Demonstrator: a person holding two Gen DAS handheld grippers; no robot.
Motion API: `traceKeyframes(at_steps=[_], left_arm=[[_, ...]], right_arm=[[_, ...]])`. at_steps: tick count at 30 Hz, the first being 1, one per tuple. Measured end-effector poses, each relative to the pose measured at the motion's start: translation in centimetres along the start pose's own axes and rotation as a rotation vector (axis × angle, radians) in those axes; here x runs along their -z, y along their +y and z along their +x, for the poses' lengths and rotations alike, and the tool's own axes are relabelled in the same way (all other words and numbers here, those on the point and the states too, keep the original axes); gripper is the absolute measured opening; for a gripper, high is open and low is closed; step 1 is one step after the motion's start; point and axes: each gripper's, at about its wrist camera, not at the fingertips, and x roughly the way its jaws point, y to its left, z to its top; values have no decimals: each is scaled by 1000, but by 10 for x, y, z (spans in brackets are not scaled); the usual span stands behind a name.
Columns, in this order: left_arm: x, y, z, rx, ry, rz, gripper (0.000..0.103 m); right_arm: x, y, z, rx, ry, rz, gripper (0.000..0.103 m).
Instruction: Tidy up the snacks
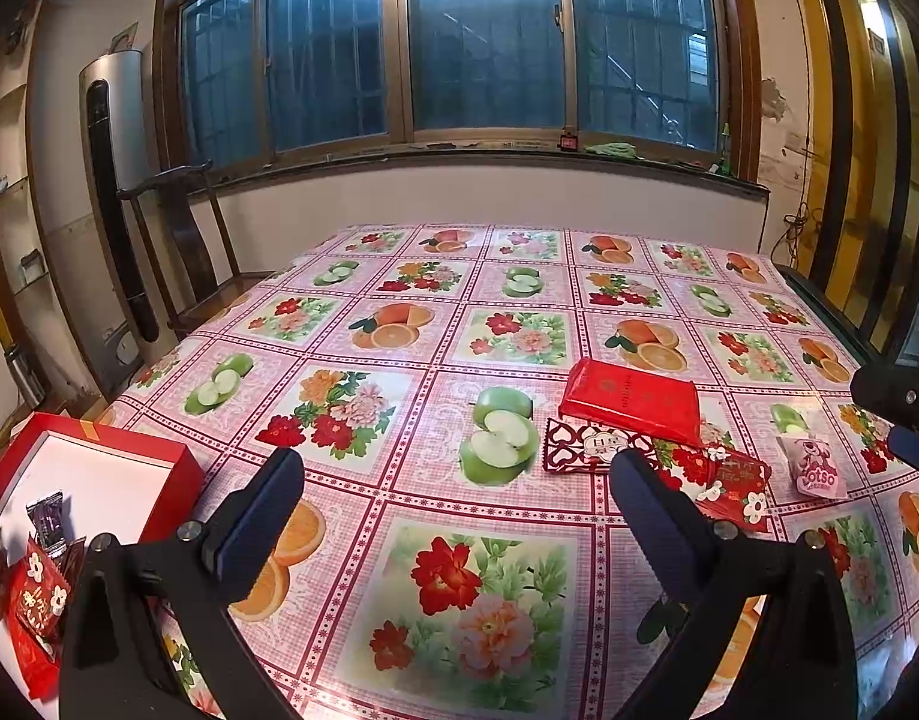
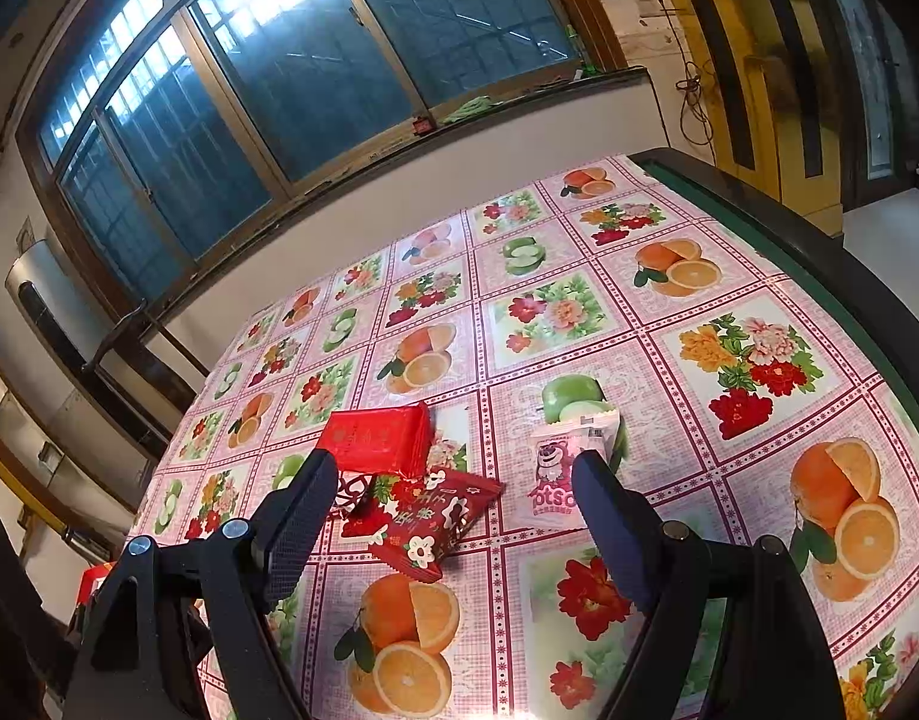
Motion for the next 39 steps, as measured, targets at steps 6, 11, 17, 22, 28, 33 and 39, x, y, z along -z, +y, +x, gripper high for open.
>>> traceKeyframes(at_steps=[6, 11, 17, 22, 28, 33, 39], left_arm=[[1, -1, -3, 21, -7, 11, 102], [1, -5, -4, 37, -11, 28, 102], [2, -7, -4, 56, -6, 37, 102], [3, -9, -4, 59, -7, 41, 102], [3, -9, -5, 60, -6, 44, 102], [3, -9, -5, 59, -5, 43, 102], [3, -10, -5, 59, -5, 47, 102]], right_arm=[[0, -1, 0, 3, -1, 5, 84], [0, -1, 0, 5, 3, 6, 84], [1, -2, 0, 5, 4, 9, 84], [2, -1, 0, 6, 7, 10, 84], [2, -1, 1, 7, 9, 12, 84], [2, -1, 1, 8, 10, 12, 84], [2, -1, 0, 8, 11, 13, 84]])
